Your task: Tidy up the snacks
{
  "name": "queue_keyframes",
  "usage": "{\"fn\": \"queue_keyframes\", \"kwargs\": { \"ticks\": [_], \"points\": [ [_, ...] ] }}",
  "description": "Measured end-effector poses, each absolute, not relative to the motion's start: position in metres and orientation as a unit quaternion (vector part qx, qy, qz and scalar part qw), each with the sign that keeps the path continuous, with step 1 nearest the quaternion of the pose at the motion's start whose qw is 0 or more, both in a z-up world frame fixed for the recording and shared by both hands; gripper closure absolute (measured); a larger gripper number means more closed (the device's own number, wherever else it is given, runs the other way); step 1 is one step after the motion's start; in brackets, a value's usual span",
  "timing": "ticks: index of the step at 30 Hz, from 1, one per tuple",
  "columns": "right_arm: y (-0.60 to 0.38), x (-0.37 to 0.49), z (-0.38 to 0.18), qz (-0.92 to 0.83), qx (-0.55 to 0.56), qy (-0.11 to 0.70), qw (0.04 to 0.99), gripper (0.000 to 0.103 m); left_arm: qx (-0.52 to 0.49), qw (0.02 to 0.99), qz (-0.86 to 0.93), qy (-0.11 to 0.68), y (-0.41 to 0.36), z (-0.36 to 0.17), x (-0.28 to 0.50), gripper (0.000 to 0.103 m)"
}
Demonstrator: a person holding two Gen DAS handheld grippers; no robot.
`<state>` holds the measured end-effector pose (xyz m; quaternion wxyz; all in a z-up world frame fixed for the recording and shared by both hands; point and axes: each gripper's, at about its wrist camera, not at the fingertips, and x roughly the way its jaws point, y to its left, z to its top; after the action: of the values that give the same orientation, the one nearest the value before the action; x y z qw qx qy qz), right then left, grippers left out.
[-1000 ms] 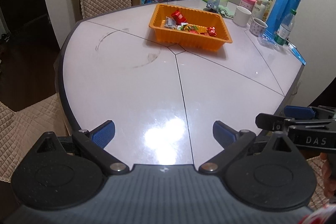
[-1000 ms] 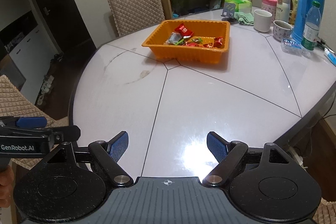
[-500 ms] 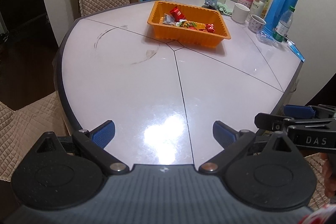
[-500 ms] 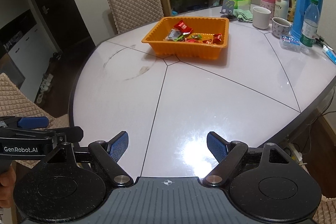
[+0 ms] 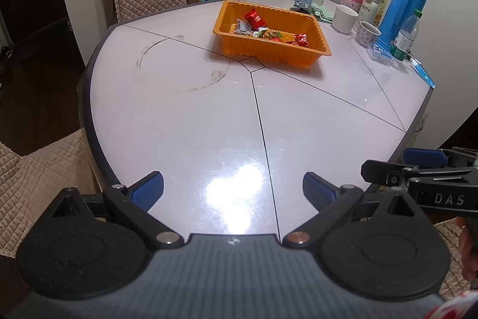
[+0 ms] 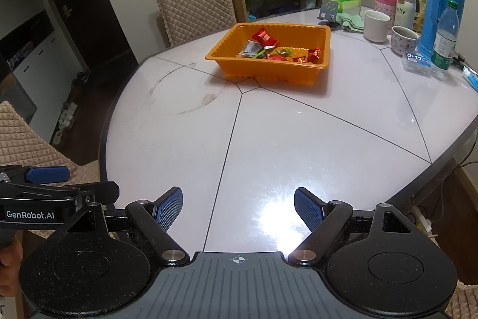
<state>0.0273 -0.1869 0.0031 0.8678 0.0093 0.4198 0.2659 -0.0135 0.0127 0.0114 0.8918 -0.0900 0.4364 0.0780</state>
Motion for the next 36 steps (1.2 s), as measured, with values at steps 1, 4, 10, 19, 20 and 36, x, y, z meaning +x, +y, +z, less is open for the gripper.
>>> {"fn": "queue_keyframes", "kwargs": {
  "ticks": [1,4,10,19,20,36],
  "points": [
    [-0.1869,0.0274,0.0031,0.266,0.010,0.420,0.868,0.022,-0.090,0.892,0.078,0.436,0.0127,0.0115,-0.0135,0.004],
    [-0.1871,0.0272,0.0032,0.266,0.009,0.420,0.868,0.022,-0.090,0.892,0.078,0.436,0.0128,0.0113,-0.0135,0.004],
    [-0.1873,0.0271,0.0031,0.265,0.010,0.420,0.868,0.022,-0.089,0.892,0.078,0.436,0.0113,0.0123,-0.0132,0.004],
    [-0.1874,0.0272,0.0033,0.265,0.010,0.420,0.868,0.022,-0.089,0.892,0.078,0.436,0.0111,0.0123,-0.0132,0.004],
    [-0.1873,0.0272,0.0033,0.266,0.010,0.420,0.868,0.022,-0.089,0.892,0.078,0.436,0.0111,0.0124,-0.0132,0.004],
    [-0.1875,0.0274,0.0033,0.266,0.010,0.420,0.868,0.022,-0.089,0.893,0.078,0.435,0.0096,0.0138,-0.0119,0.004]
  ]
}}
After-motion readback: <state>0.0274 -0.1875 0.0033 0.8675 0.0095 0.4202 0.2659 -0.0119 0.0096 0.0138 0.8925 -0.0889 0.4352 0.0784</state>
